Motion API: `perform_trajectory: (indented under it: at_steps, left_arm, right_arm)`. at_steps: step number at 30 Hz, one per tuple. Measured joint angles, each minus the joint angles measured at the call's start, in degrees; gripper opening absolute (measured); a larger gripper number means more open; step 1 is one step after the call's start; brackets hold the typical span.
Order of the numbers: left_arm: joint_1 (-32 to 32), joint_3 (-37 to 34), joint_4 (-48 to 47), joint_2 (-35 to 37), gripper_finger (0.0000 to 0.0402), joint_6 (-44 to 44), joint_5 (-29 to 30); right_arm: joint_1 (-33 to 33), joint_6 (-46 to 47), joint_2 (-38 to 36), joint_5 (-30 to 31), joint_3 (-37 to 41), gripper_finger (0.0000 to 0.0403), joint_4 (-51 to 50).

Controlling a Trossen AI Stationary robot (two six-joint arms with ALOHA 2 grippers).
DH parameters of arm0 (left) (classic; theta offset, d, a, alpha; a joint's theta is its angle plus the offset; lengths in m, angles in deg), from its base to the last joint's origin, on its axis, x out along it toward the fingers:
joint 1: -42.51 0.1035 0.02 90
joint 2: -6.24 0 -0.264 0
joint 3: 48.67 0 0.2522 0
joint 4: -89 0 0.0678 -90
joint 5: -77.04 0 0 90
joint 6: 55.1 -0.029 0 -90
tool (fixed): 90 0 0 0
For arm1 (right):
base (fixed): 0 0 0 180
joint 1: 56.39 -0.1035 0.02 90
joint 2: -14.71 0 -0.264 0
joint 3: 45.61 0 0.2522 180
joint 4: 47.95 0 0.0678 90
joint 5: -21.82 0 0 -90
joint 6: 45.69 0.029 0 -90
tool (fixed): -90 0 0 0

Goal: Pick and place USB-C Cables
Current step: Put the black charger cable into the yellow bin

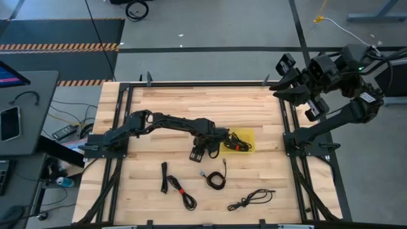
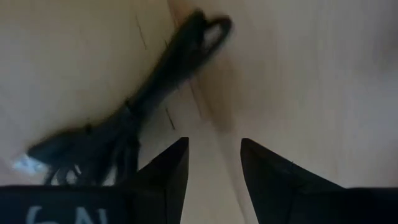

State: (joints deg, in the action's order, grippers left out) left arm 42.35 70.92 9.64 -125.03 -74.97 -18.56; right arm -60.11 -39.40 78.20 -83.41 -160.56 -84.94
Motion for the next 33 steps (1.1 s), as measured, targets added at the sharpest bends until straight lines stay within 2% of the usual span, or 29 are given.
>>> perform_trajectory:
  at_steps: [6,14,17,23,28,33]
  left_arm:
    - [-0.5,4.3,-4.8,0.1,0.0135,-2.5,-0.1]
    - [-0.3,5.9,-0.9,0.1,0.0133,-8.2,0.0]
    - [0.3,5.9,-0.6,0.1,0.0133,-5.3,0.0]
    - [2.1,5.9,-0.1,0.1,0.0133,6.3,0.7]
    - [3.3,5.9,4.9,0.1,0.0133,7.2,0.6]
    - [2.6,5.9,3.8,0.1,0.0133,-6.7,2.0]
  right_arm:
    - [0.0,0.0,0.0,0.0,0.0,0.0081,0.0]
    - [0.0,-0.3,0.0,0.1,0.0,0.0081,0.0]
    - [0.0,-0.3,0.0,0.1,0.0,0.0081,0.0]
    - [0.0,-0.9,0.0,0.1,0.0,0.0081,0.0]
    - [0.0,-1.3,0.0,0.1,0.0,0.0081,0.0]
    - [0.0,-1.3,0.0,0.1,0.0,0.0081,0.0]
